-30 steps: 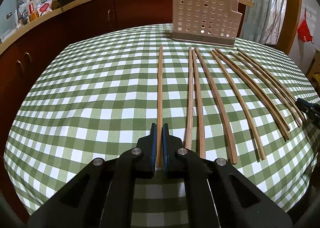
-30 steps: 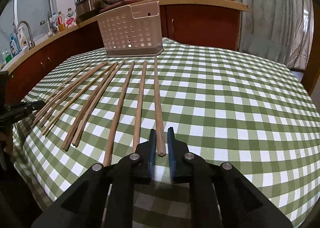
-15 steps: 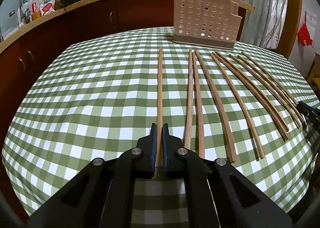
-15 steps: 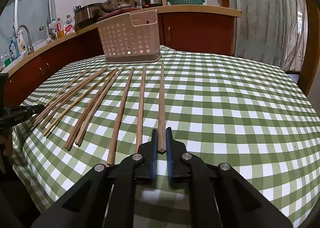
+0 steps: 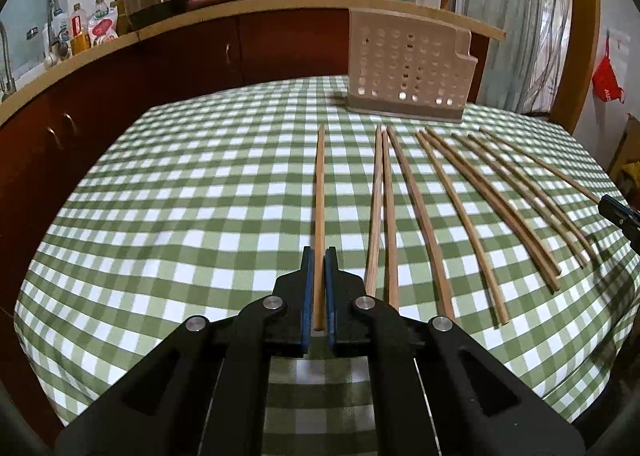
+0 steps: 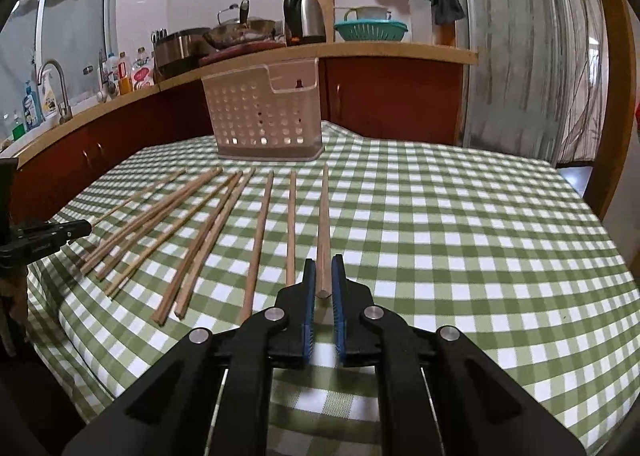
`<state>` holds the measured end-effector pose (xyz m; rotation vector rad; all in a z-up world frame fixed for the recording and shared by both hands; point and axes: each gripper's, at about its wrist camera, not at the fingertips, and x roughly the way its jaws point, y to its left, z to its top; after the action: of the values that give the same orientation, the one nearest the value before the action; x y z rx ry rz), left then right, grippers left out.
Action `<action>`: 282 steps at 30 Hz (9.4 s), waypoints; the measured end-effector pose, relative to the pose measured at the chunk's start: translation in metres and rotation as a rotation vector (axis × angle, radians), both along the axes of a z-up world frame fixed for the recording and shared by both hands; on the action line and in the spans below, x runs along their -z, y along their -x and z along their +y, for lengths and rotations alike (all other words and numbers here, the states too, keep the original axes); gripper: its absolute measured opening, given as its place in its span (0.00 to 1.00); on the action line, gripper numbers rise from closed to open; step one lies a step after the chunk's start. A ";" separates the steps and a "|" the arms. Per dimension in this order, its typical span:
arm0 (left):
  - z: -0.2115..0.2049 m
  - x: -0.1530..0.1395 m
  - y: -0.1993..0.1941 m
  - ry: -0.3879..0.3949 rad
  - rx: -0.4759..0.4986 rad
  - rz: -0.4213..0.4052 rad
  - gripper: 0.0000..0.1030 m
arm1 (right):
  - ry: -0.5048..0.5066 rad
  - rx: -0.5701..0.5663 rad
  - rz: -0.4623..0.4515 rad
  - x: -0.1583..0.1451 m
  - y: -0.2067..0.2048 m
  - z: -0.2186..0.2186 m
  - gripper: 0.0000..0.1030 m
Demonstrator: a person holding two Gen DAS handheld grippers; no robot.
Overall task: Organize utensils
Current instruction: 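Lift both held chopsticks and carry them toward the pink utensil basket, then lower both chopsticks into the basket and open both tools, then return both tools to the loose chopsticks and close each on one, then lift both held chopsticks and carry them over the basket, then insert both chopsticks into the basket and open both tools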
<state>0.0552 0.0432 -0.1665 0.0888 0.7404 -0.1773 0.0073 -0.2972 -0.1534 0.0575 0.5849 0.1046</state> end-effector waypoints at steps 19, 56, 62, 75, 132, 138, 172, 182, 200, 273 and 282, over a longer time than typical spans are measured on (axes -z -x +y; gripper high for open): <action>0.000 -0.072 0.026 0.038 -0.011 -0.217 0.06 | 0.012 0.012 -0.165 -0.065 0.015 0.007 0.07; -0.005 -0.133 -0.045 0.064 0.026 -0.290 0.06 | 0.000 -0.010 -0.263 -0.125 -0.074 0.007 0.07; -0.006 -0.134 -0.052 0.073 0.030 -0.293 0.06 | -0.017 -0.009 -0.264 -0.124 -0.086 0.009 0.07; -0.019 -0.194 -0.083 0.141 0.107 -0.394 0.06 | -0.058 -0.078 -0.412 -0.185 -0.103 0.017 0.07; -0.047 -0.148 -0.151 0.072 0.042 -0.373 0.77 | -0.041 0.031 -0.356 -0.151 -0.133 0.005 0.77; -0.030 -0.121 -0.109 0.078 0.010 -0.340 0.77 | -0.042 0.026 -0.277 -0.109 -0.085 0.004 0.77; 0.000 0.014 0.009 -0.004 -0.053 -0.052 0.51 | -0.072 -0.036 0.062 0.041 0.004 0.005 0.07; -0.008 0.021 0.013 -0.015 -0.018 -0.016 0.46 | -0.070 -0.038 0.061 0.042 0.005 0.005 0.07; -0.029 0.033 0.019 -0.051 0.076 -0.015 0.07 | -0.082 -0.041 0.059 0.042 0.007 0.004 0.07; -0.027 -0.181 -0.054 0.165 0.158 -0.419 0.06 | -0.081 -0.082 -0.434 -0.168 -0.056 0.002 0.07; -0.047 -0.233 -0.079 0.202 0.200 -0.573 0.06 | -0.109 -0.115 -0.583 -0.214 -0.092 0.008 0.07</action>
<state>0.1342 -0.0040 0.0665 0.0179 0.1388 -0.3965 0.0995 -0.2889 0.0606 0.0950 -0.0011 0.2552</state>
